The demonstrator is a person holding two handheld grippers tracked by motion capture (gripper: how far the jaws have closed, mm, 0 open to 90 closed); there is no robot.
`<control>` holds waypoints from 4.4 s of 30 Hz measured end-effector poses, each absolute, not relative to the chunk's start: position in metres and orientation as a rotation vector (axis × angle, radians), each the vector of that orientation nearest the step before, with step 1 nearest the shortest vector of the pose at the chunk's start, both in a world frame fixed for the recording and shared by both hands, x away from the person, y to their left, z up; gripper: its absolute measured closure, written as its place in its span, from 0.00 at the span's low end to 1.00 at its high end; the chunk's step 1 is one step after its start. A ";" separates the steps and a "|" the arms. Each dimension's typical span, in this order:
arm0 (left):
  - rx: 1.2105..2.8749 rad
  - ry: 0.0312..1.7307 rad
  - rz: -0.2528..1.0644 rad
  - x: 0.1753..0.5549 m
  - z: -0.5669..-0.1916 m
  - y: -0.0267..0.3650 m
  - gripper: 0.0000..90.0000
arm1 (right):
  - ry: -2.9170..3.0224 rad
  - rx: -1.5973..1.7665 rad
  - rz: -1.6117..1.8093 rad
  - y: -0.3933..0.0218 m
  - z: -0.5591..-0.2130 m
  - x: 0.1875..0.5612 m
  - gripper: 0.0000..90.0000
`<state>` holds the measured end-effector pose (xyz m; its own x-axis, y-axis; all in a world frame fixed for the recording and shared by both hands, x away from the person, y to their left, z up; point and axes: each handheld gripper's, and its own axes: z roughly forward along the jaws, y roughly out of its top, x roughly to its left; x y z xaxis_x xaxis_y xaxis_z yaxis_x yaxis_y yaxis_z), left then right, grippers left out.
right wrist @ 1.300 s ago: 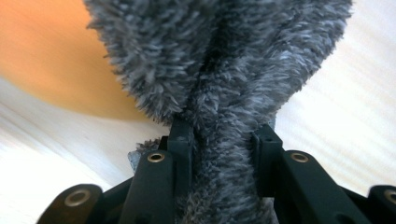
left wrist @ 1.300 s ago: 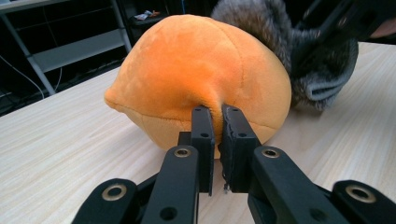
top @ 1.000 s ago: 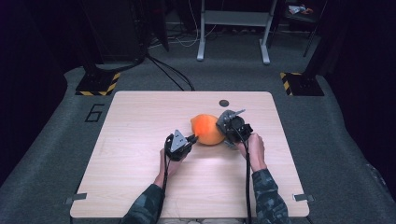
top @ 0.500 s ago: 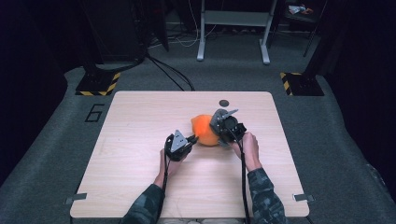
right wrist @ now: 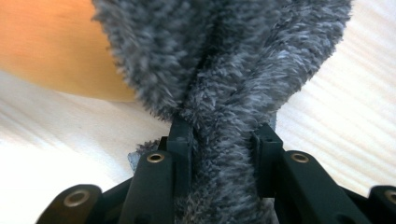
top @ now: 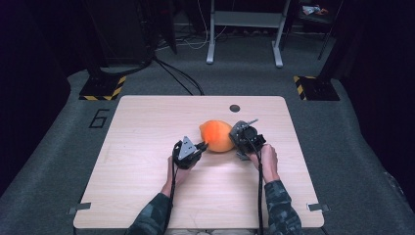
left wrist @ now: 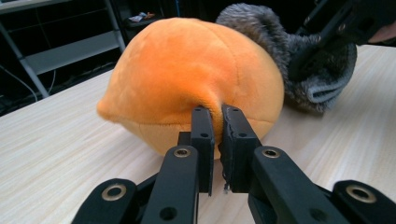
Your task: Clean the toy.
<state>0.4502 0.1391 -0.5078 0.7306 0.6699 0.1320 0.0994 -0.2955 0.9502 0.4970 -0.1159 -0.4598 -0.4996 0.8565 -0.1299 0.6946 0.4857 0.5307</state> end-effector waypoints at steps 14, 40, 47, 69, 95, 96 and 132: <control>1.795 0.503 0.633 0.439 -0.499 0.131 0.94 | 2.347 1.045 0.661 -0.080 -0.406 0.473 0.74; 1.812 0.529 0.628 0.444 -0.504 0.136 0.94 | 2.428 1.147 0.662 -0.088 -0.430 0.492 0.77; 1.820 0.539 0.613 0.445 -0.505 0.137 0.94 | 2.423 1.250 0.592 -0.100 -0.448 0.497 0.77; 1.858 0.563 0.583 0.445 -0.502 0.140 0.94 | 2.404 1.107 0.655 -0.073 -0.420 0.487 0.76; 1.892 0.633 0.542 0.449 -0.502 0.152 0.93 | 2.389 1.124 0.653 -0.089 -0.435 0.495 0.76; 1.897 0.637 0.541 0.449 -0.503 0.153 0.93 | 2.391 1.133 0.645 -0.085 -0.438 0.497 0.76; 2.009 0.739 0.481 0.456 -0.477 0.137 0.89 | 2.350 1.111 0.734 -0.088 -0.417 0.484 0.75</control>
<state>0.4559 0.1375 -0.4771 0.7442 0.6664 0.0445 0.3104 -0.4041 0.8604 0.4836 -0.0882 -0.4167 -0.5821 0.7976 -0.1580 0.5659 0.5369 0.6257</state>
